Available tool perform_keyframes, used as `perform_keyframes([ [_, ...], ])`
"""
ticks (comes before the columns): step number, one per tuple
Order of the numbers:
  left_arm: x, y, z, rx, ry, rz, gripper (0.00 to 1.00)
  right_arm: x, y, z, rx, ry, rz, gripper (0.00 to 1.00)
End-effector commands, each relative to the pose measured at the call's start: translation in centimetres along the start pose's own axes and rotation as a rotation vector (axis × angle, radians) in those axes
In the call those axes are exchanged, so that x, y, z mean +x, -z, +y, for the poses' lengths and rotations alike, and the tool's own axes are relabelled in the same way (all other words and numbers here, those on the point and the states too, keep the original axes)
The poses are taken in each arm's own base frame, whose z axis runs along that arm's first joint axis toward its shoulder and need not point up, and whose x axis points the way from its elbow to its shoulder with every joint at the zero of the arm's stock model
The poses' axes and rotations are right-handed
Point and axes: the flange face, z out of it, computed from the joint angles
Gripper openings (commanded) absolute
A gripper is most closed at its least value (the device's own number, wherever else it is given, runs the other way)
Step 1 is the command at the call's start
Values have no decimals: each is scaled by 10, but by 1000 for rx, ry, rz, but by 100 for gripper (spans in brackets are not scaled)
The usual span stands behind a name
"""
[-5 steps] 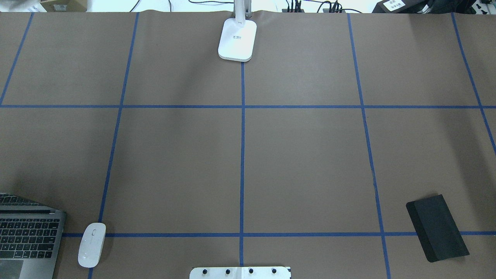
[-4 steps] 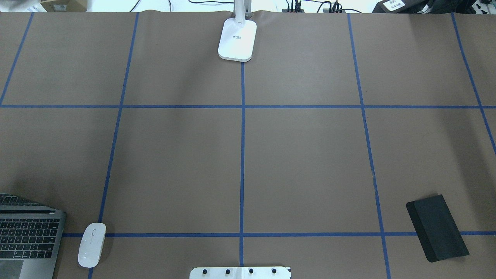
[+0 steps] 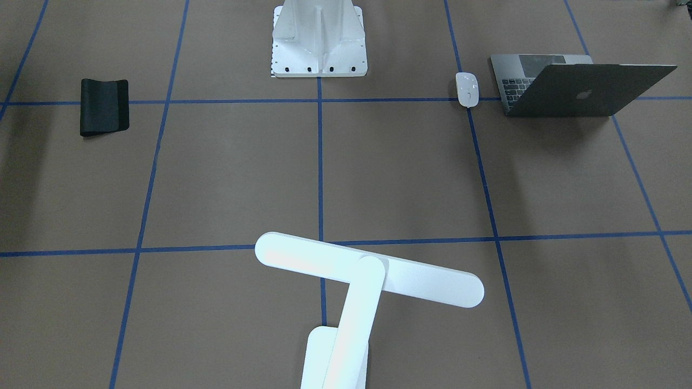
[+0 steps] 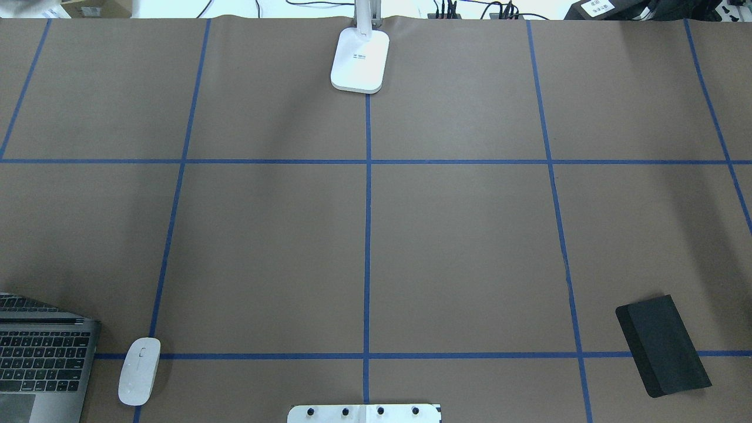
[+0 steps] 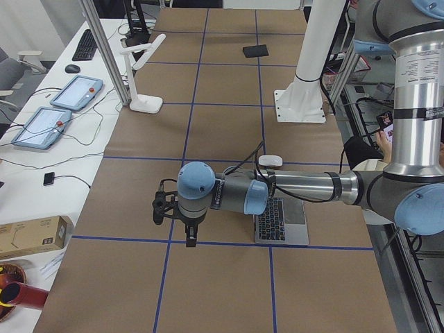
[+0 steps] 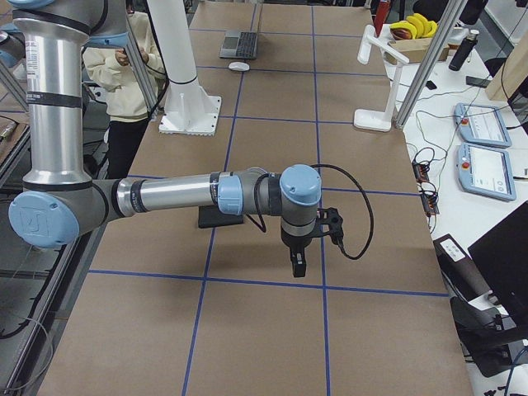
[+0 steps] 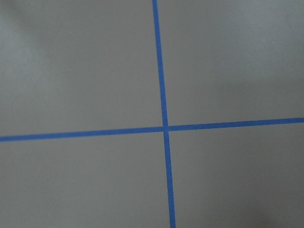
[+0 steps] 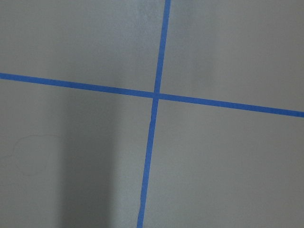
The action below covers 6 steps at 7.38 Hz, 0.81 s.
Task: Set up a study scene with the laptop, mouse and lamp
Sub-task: 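Lower the left gripper onto the near edge of the silver laptop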
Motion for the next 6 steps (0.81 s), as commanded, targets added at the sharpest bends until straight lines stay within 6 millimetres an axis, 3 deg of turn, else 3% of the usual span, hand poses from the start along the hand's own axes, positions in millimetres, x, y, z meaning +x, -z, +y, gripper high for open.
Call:
perform_keyframes([
  [1,-23,-14,43,-59,333,23,100,6,-11,20,-24,-22,-28,100],
  [3,-48,-26,98,-110,528,22,100,7,-20,48,-39,-6,-64,100],
  [5,-82,-40,171,-143,671,-1,100,2,-17,71,-41,-8,-68,100],
  [6,-83,-42,183,-162,746,28,100,-2,-14,81,-39,-8,-68,100],
])
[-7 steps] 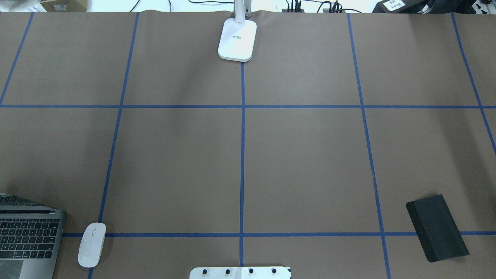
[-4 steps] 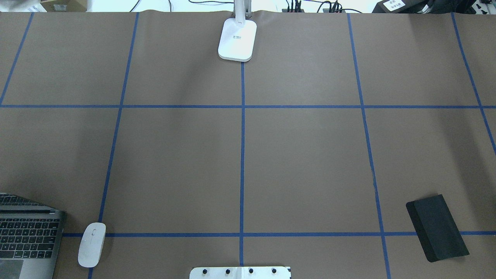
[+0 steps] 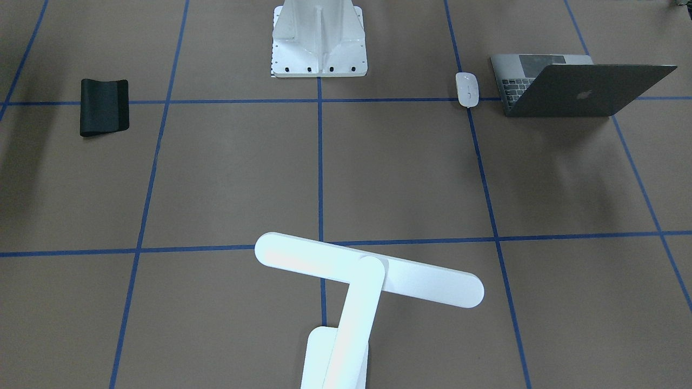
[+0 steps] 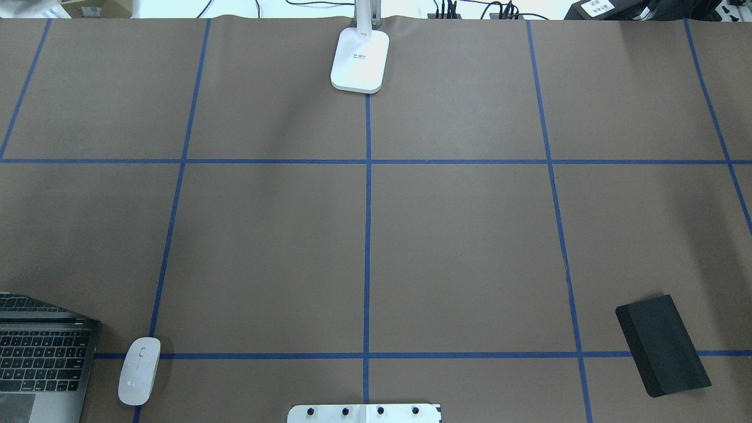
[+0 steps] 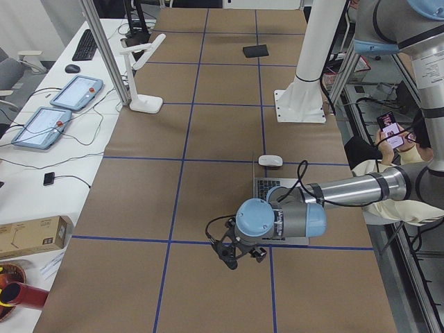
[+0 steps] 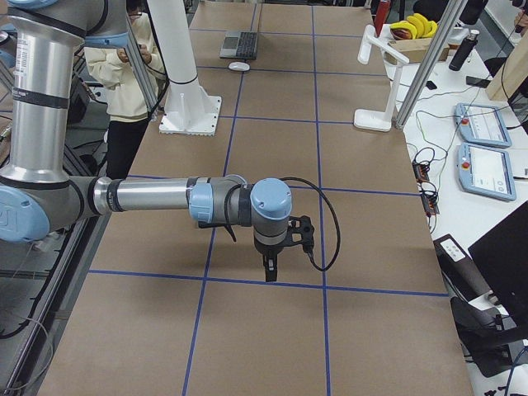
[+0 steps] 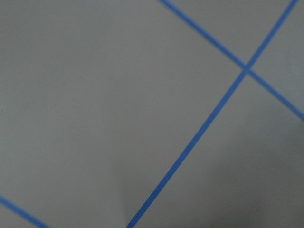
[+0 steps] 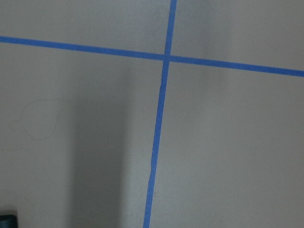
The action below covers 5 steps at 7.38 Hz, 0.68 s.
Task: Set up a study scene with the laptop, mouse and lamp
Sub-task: 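Lower the left gripper onto the near edge of the silver laptop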
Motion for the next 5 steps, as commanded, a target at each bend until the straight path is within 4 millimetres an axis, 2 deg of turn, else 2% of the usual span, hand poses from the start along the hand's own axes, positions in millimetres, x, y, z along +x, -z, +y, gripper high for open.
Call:
perform_keyframes([
  [1,-24,-7,18,-42,123,19,99,-3,1,18,-2,-1,-2,100],
  [2,-24,-8,18,-50,184,21,92,-4,1,19,-3,-1,-4,100],
  [3,-15,-6,21,-87,278,66,92,-5,0,27,-5,-2,-20,100],
  [4,-10,-4,24,-117,323,101,92,-5,-1,31,-7,-2,-25,100],
  [5,-5,-2,26,-130,375,118,99,-5,-3,33,-10,3,-27,100],
])
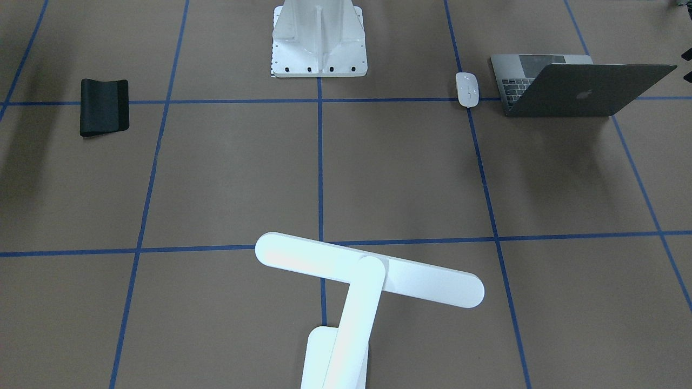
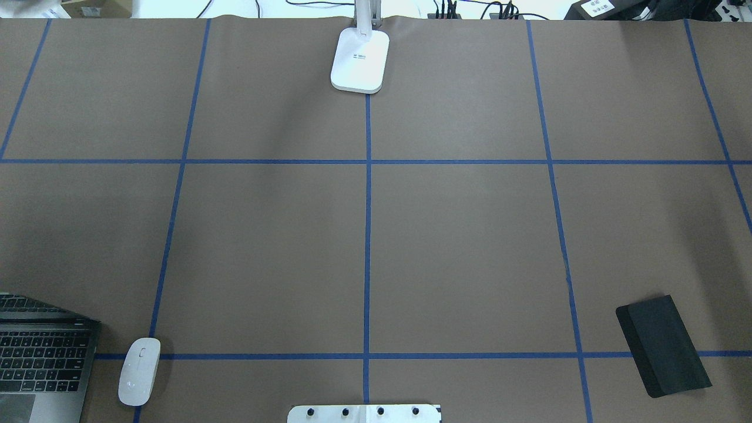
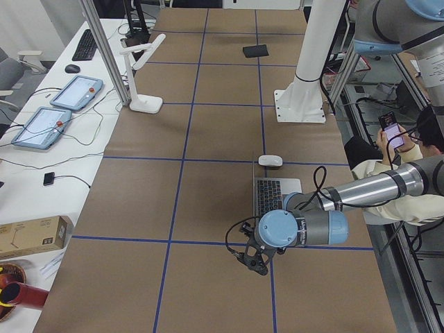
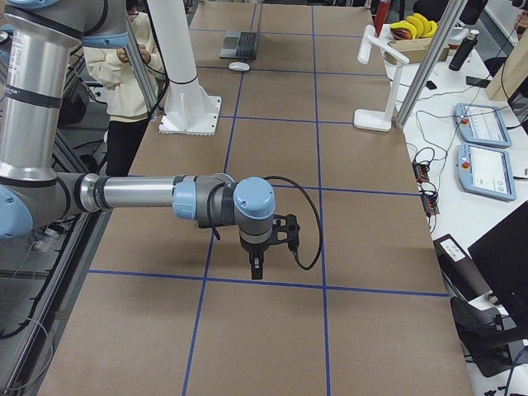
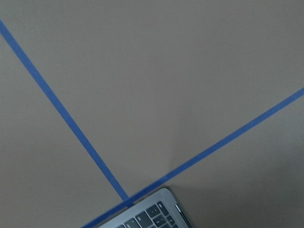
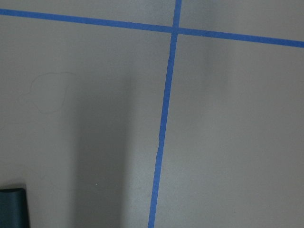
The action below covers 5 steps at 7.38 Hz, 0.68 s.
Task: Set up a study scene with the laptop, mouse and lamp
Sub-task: 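Lower the left gripper onto the near edge of the silver laptop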
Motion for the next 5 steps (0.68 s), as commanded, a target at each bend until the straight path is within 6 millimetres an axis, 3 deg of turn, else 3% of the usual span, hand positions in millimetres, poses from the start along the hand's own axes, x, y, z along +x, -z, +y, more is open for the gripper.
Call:
perform_keyframes([
  [1,8,2,11,-61,105,50,100,-1,-1,9,-2,14,-13,100],
  [5,35,-25,43,-102,132,8,100,-5,6,31,9,17,-21,100],
])
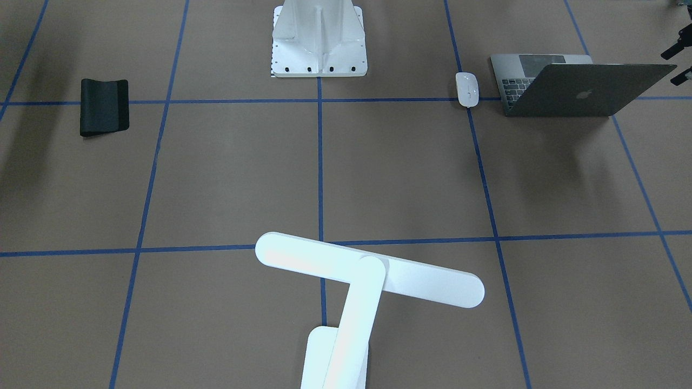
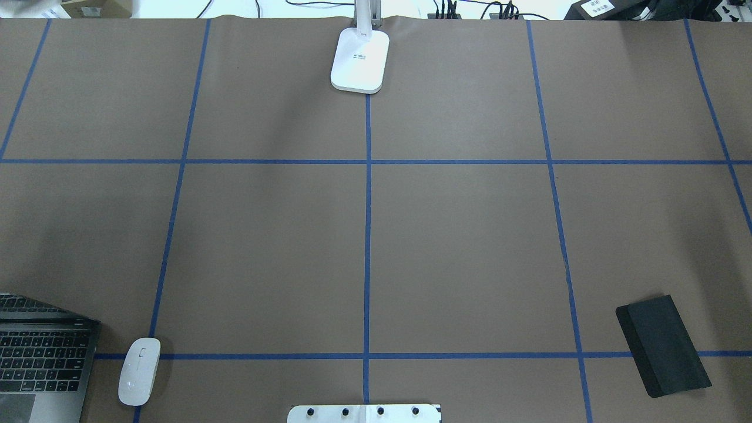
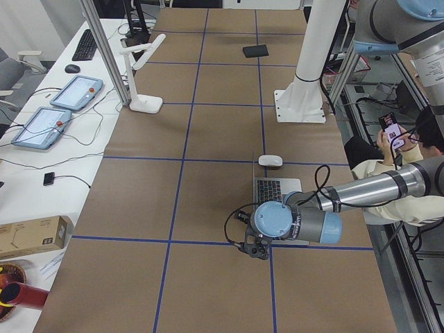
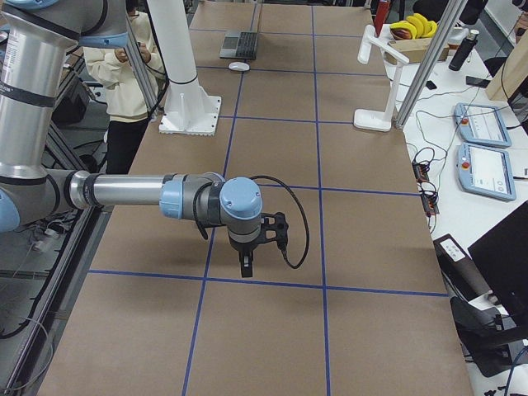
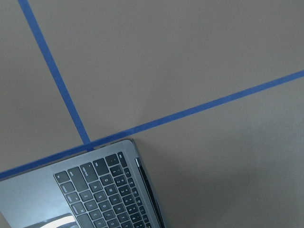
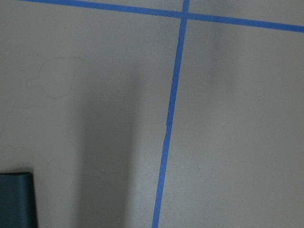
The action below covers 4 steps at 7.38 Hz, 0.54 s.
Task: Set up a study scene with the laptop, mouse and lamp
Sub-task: 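Lower the left gripper onto the near edge of the silver laptop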
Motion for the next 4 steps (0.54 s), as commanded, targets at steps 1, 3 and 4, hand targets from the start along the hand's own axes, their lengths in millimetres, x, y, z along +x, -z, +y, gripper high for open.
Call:
perform_keyframes([
  [1,8,-11,15,-29,4,-17,100,-1,3,5,7,1,-1,100],
  [3,17,-17,23,-59,3,-33,99,-2,7,5,16,3,-1,100],
  [4,38,-20,40,-79,38,-32,100,-1,7,6,17,2,-1,100],
])
